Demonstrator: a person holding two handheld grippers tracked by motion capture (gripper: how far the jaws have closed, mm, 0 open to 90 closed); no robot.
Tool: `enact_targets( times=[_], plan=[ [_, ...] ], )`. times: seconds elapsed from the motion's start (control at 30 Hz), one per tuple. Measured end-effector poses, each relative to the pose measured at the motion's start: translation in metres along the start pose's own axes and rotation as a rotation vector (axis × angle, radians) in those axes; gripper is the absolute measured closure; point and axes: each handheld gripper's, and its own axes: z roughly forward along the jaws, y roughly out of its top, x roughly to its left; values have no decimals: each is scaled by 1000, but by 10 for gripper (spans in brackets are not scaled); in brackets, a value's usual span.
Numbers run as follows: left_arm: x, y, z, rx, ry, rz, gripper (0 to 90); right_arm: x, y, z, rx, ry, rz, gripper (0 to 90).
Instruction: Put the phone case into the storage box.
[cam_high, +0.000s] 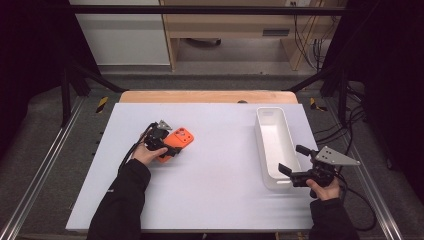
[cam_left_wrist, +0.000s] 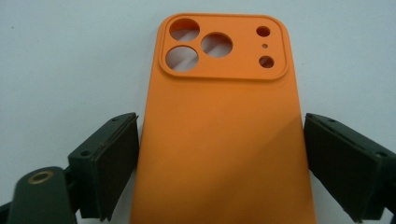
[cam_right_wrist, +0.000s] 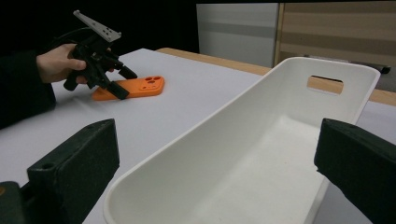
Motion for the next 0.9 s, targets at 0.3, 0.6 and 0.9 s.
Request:
enact_targets(
  times=[0.3,0.6,0.9],
  plan=[
    [0,0,-1,6,-4,11,150,0,0,0,-1,4,-1,5],
    [0,1,-1,9,-4,14,153,0,0,0,-1,5,3,5],
    [1,1,-3,12,-18,2,156,0,0,0,-1,6,3,5]
  ],
)
